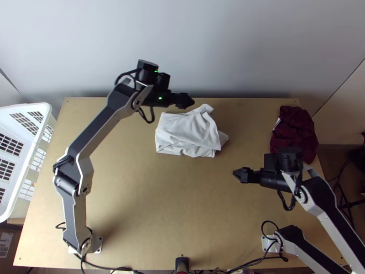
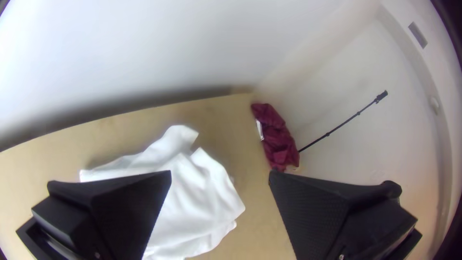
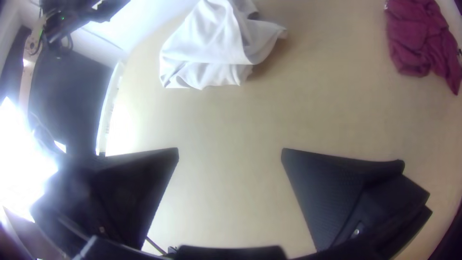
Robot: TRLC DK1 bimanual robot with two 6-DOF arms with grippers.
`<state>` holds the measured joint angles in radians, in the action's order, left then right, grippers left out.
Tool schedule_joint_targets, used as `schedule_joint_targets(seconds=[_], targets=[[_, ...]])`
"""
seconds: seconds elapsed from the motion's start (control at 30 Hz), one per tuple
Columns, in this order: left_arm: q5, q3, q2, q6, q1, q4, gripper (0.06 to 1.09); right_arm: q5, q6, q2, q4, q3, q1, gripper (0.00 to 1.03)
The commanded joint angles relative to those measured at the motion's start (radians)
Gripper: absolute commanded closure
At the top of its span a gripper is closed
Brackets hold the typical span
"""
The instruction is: Fold the t-shirt
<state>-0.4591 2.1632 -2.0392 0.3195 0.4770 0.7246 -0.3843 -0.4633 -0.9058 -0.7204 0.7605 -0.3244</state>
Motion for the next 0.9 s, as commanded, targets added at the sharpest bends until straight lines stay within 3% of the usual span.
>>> schedule_joint_targets(seconds=[0.0,0.43,0.87], targets=[[0.000,-0.109,0.122,-0.086,-0.060,0.148,0.10,-0.034,-0.078,-0.116,0.200,-0.078,0.001,0.04],[0.132,-0.488,0.453,-0.158,-0.123,0.119,0.10,-0.038,-0.123,-0.507,0.552,-0.009,0.010,0.04],[0.154,-0.741,0.752,-0.174,-0.273,0.118,0.10,-0.059,-0.156,-0.880,0.638,0.241,-0.051,0.04]])
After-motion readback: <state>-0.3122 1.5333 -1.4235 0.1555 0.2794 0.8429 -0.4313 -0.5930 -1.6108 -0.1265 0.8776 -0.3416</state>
